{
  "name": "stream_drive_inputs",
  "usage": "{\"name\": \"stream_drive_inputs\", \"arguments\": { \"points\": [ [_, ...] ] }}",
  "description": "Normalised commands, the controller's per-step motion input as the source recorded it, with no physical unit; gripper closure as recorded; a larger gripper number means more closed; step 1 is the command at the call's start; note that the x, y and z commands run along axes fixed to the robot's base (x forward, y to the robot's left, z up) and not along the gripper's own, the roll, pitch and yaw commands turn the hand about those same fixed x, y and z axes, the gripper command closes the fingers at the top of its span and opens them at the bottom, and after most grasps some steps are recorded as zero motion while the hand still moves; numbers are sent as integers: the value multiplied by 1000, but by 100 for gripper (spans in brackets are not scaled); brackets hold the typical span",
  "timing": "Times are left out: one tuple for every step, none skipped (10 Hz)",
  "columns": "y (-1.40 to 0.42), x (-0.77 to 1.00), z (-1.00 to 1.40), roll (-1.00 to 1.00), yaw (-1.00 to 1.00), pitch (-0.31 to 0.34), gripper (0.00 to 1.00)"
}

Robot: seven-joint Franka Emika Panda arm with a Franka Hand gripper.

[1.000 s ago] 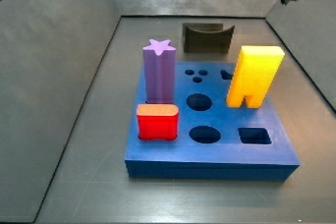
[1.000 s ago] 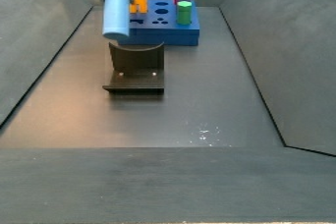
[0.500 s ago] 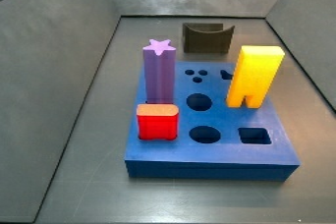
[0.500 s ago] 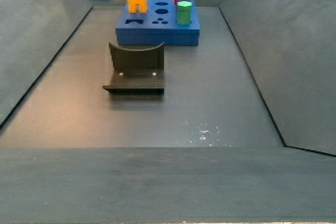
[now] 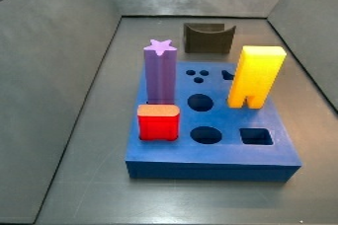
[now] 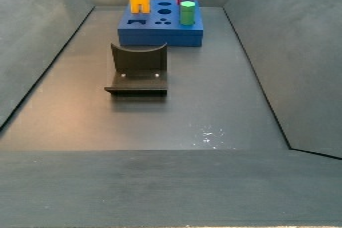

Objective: Pick up the oval object. Move up. Place the oval object on the fixture. Regrasp the oval object. Move to above the board. Insert the oval object.
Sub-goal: Move to above the board.

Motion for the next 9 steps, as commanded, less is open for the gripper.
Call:
{"name": "stream_drive_inputs", "arguments": {
  "points": [
    [-12, 29, 434, -42, 210, 146, 100],
    [-15, 23, 58, -51, 204, 67, 100],
    [-1000, -623, -148, -1000, -83, 67, 100],
    [-1000, -623, -140, -1000, -88, 55, 100],
    [-1000, -651, -131, -1000, -90, 40, 100],
    [-1000, -656, -128, -1000, -89, 46, 100],
    [-1000, -675, -135, -1000, -87, 43, 100],
    [-1000, -695, -140, -1000, -84, 45, 100],
    [-1000, -712, -128, -1000, -83, 42, 100]
  ]
}}
